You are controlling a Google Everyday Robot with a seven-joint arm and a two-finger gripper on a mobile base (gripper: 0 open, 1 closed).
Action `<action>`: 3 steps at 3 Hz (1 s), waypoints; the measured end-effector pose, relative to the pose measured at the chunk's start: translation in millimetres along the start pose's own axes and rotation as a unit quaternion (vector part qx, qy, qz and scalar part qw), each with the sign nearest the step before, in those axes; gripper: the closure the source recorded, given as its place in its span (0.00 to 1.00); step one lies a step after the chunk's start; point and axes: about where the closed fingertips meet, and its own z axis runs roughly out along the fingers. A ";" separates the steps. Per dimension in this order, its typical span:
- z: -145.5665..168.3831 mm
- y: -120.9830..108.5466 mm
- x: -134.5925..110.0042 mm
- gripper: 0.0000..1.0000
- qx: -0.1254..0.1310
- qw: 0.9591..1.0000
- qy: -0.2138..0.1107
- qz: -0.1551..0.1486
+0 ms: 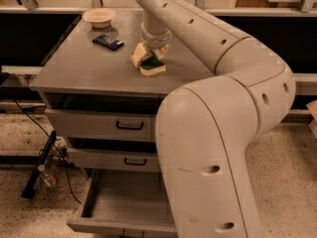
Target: Place sponge into bottom drawer
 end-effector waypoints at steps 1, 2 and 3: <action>-0.5 -0.1 -0.1 1.00 0.000 1.000 0.000 0.000; -11.3 -1.3 -3.4 1.00 0.000 1.000 0.000 0.000; -15.4 -1.8 -4.7 1.00 0.000 1.000 0.000 0.000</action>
Offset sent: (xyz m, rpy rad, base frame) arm 0.0050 -0.0174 0.0321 0.0055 -0.0756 0.0037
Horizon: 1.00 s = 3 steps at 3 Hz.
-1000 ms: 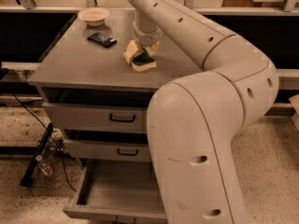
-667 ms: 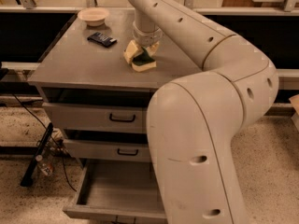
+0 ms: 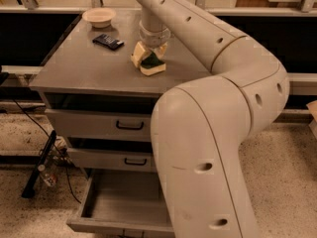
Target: Place sponge into bottom drawer
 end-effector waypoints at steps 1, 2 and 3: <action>-21.5 -12.6 5.0 1.00 0.020 0.999 -0.030 0.003; -87.6 -37.6 12.0 1.00 0.067 0.989 -0.130 0.038; -178.2 -58.6 34.6 1.00 0.121 0.957 -0.251 0.079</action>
Offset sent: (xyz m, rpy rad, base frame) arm -0.1088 -0.0889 0.1540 -0.0366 -0.7596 -0.1752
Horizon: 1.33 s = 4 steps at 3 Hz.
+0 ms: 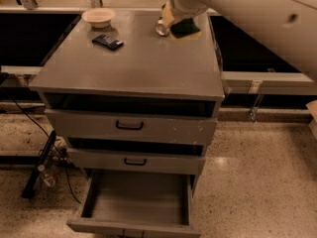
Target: Place sponge into bottom drawer
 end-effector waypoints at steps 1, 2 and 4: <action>-34.6 -9.7 -13.8 1.00 0.023 0.998 -0.052 0.005; -34.6 -9.7 -13.7 1.00 0.023 0.998 -0.052 0.005; -57.8 -24.4 9.6 1.00 0.013 0.996 -0.081 0.026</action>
Offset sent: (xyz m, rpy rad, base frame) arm -0.0171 -0.0088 0.0332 0.0020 -0.1089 -0.0209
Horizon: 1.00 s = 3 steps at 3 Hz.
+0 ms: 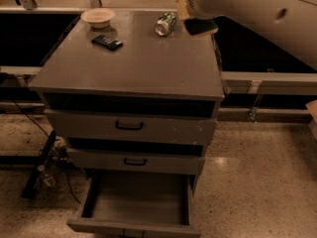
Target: Place sponge into bottom drawer
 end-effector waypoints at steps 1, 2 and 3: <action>-25.4 -18.6 29.0 1.00 0.008 1.000 0.003 0.016; -37.2 -29.1 61.0 1.00 0.014 0.999 0.022 0.025; -36.2 -42.2 98.4 1.00 0.023 0.997 0.060 0.038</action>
Offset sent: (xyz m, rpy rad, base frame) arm -0.0894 -0.0718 -0.0527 0.0301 0.0858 -0.1016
